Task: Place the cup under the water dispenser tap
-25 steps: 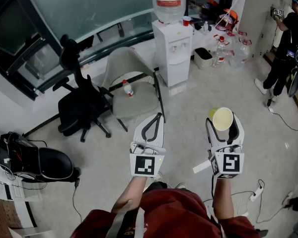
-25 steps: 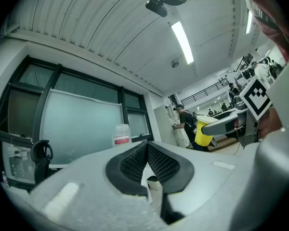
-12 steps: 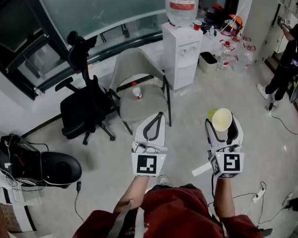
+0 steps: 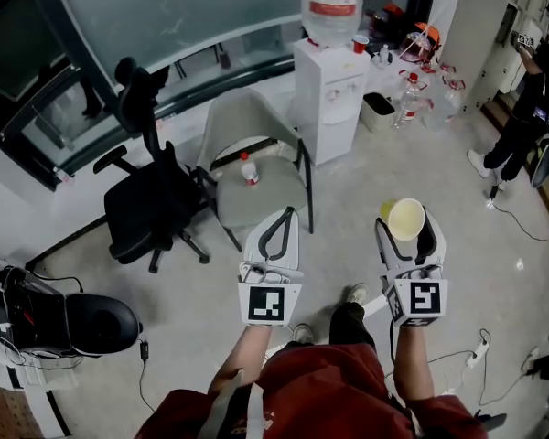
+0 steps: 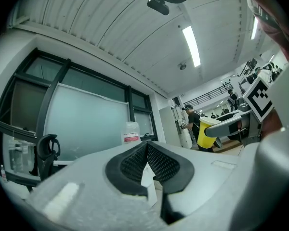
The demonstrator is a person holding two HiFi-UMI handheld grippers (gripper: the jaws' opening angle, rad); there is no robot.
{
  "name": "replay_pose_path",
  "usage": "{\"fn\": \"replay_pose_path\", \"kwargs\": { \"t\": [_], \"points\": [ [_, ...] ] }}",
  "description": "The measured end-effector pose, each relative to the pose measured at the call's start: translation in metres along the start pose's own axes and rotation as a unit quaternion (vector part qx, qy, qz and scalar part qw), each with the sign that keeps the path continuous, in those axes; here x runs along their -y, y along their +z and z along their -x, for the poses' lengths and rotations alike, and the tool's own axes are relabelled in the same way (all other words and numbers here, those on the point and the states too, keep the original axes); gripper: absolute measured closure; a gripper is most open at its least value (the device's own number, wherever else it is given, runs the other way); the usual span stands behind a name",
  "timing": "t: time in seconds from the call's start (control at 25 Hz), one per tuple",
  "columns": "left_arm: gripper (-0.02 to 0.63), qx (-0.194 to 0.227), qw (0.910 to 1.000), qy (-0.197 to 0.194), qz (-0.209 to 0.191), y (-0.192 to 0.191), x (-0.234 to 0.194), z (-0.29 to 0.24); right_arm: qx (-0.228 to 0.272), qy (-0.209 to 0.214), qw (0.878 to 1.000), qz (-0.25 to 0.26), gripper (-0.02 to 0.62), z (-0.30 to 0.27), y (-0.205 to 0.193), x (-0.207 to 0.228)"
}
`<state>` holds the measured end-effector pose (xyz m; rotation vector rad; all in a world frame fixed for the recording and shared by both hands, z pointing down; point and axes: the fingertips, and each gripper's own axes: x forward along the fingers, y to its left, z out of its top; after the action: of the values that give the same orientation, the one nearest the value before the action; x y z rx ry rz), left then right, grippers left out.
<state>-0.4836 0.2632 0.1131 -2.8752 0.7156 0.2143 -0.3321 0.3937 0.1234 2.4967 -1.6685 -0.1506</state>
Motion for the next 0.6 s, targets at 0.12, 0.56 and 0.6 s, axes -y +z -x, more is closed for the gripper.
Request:
{"fn": "replay_pose_path", "kwargs": {
  "t": [0.12, 0.56, 0.6],
  "points": [
    [0.604, -0.004, 1.0000, 0.000, -0.001, -0.004, -0.002, -0.010, 0.004, 0.000, 1.000, 0.000, 0.238, -0.009, -0.002, 0.006],
    [0.604, -0.006, 0.9999, 0.003, -0.012, -0.021, -0.003, -0.090, 0.009, -0.008, 1.000, 0.000, 0.238, -0.067, -0.015, 0.064],
    [0.604, -0.006, 0.9999, 0.002, -0.014, -0.022, 0.000, -0.100, 0.008, -0.007, 1.000, -0.002, 0.238, -0.075, -0.018, 0.071]
  ]
}}
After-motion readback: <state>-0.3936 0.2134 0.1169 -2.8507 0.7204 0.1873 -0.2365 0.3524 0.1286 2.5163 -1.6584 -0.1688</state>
